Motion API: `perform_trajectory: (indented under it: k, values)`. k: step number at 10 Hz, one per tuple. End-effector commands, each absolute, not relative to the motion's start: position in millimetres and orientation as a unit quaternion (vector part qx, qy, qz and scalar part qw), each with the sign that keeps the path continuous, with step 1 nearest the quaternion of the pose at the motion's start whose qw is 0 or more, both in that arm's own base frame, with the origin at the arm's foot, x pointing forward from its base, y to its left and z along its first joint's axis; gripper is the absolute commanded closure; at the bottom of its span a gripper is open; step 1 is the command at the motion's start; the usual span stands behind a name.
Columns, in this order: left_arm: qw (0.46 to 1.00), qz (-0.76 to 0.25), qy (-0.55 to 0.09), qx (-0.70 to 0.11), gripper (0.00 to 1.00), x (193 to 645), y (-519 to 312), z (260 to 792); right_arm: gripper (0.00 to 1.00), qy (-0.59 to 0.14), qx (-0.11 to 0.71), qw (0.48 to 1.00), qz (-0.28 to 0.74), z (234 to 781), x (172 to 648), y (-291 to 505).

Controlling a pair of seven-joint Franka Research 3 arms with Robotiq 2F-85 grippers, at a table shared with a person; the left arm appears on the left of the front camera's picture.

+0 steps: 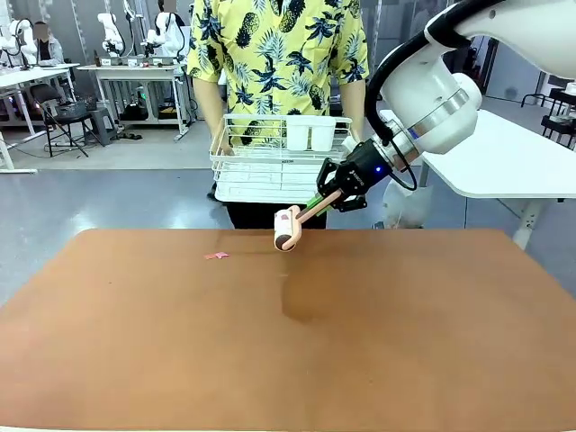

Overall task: Clean the table.
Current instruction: Clean the table with the Lint Roller when the human lifts the Dish drying rack.

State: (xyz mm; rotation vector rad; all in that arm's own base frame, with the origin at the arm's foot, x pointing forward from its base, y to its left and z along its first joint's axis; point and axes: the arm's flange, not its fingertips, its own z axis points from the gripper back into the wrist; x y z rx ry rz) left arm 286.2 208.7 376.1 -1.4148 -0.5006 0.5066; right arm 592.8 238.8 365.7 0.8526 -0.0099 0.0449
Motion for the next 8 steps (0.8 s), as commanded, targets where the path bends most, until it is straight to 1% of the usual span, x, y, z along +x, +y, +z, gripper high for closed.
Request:
perform_trajectory:
  k: [1,3,8]
  values:
    - [0.704,0.215,-0.229,-0.637,0.00,282,211,377,0.79,-0.001,0.411,0.912,0.014,360,618,255]
    - [0.704,0.215,-0.229,-0.637,0.00,282,211,377,0.79,-0.004,0.404,0.915,0.009,351,627,259]
    - [0.704,0.215,-0.229,-0.637,0.00,282,211,377,0.79,0.016,0.394,0.919,-0.005,322,640,268]
